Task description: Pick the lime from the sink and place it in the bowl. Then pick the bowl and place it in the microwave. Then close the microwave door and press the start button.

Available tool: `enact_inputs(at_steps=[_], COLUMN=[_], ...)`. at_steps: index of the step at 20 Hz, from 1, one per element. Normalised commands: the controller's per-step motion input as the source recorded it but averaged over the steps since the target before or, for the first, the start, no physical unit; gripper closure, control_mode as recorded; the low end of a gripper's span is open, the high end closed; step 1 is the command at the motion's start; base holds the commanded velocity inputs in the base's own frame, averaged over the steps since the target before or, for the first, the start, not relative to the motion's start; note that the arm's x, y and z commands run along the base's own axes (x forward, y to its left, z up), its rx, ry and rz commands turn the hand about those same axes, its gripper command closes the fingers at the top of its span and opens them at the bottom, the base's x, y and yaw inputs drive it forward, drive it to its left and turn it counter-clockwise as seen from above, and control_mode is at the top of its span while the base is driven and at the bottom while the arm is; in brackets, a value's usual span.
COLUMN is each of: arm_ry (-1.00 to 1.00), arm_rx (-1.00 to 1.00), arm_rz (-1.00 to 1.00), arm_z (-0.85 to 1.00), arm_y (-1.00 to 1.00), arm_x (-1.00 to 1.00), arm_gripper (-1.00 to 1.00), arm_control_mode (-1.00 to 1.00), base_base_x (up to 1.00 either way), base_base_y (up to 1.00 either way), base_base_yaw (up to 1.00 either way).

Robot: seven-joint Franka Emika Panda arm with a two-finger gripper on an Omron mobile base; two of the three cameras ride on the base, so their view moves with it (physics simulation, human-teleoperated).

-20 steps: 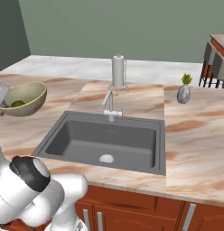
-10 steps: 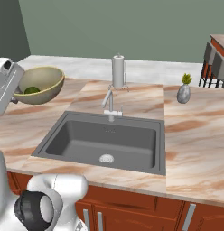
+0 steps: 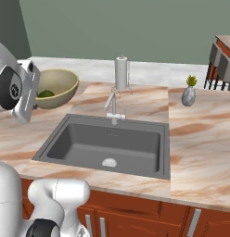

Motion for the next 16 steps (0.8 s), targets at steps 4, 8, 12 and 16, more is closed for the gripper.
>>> enact_inputs(at_steps=[4, 8, 12, 16], arm_ry=[0.0, 0.0, 0.0, 0.0], arm_rx=[0.0, 0.0, 0.0, 0.0], arm_rz=[0.01, 0.0, 0.0, 0.0], arm_z=[0.0, 0.0, 0.0, 0.0], arm_y=[-0.03, 0.0, 0.0, 0.0], arm_x=[-0.03, 0.0, 0.0, 0.0], arm_gripper=[1.0, 1.0, 1.0, 1.0], arm_control_mode=[-1.0, -1.0, -1.0, 1.0], base_base_x=[0.0, 0.0, 0.0, -0.61], base_base_y=[0.0, 0.0, 0.0, -0.14], base_base_yaw=[0.0, 0.0, 0.0, 0.0])
